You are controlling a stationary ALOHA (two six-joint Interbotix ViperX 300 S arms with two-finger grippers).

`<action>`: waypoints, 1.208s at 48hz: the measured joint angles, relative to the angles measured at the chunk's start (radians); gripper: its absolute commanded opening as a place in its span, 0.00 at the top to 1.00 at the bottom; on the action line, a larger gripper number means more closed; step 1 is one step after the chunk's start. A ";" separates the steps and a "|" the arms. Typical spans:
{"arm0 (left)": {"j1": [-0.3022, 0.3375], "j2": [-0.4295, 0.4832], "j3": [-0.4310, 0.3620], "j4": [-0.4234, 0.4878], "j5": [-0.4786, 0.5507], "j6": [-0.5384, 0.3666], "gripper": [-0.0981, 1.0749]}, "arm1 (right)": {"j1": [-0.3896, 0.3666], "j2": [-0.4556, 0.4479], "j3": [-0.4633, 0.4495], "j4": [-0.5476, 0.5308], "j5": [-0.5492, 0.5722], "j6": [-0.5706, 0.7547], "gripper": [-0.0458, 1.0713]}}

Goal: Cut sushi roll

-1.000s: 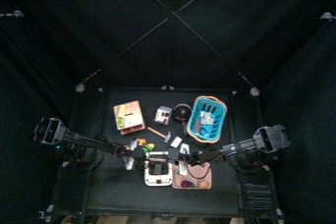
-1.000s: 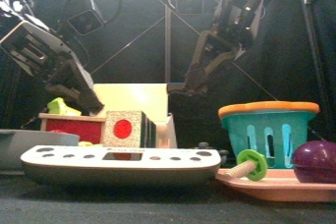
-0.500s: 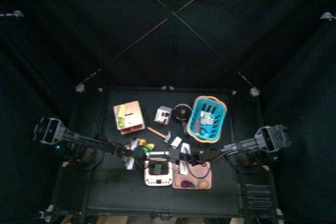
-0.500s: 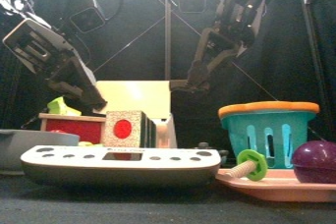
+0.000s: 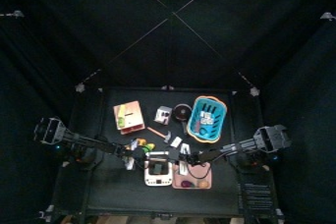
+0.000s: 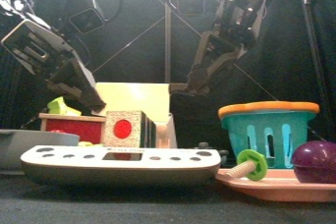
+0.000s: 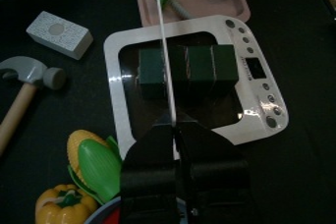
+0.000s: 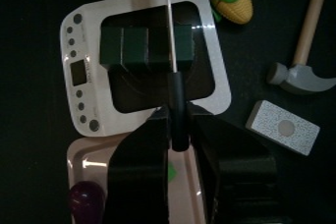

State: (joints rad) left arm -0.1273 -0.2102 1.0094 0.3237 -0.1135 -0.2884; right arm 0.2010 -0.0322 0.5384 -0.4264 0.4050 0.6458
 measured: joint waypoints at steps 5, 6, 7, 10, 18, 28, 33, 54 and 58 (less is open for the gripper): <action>0.002 0.000 0.000 0.000 0.002 0.000 0.70 | -0.002 0.003 0.000 -0.002 0.000 0.000 0.52; 0.000 0.000 0.002 0.000 0.002 0.002 0.70 | -0.002 0.005 0.000 -0.002 0.002 0.000 0.52; 0.002 0.002 0.000 0.000 0.002 0.000 0.70 | -0.002 0.006 0.000 -0.003 0.002 0.000 0.52; 0.003 0.003 0.000 0.000 0.003 0.002 0.70 | -0.002 0.011 0.000 -0.003 0.002 0.000 0.53; 0.003 0.011 0.000 0.000 0.002 0.000 0.70 | -0.003 0.015 0.000 -0.005 0.002 0.000 0.52; 0.005 0.038 0.000 0.000 0.003 0.000 0.70 | -0.003 0.037 0.000 -0.002 -0.017 0.000 0.53; 0.003 0.057 -0.002 0.000 0.003 0.002 0.70 | -0.003 0.055 0.000 0.000 -0.023 0.000 0.53; 0.002 0.121 -0.009 -0.009 0.003 0.002 0.70 | -0.005 0.110 -0.012 0.006 -0.051 0.000 0.53; 0.003 0.121 -0.011 -0.011 0.003 0.002 0.70 | -0.005 0.114 -0.017 0.003 -0.046 0.000 0.53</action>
State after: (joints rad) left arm -0.1243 -0.0890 0.9986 0.3129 -0.1104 -0.2869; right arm 0.1963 0.0813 0.5216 -0.4234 0.3590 0.6458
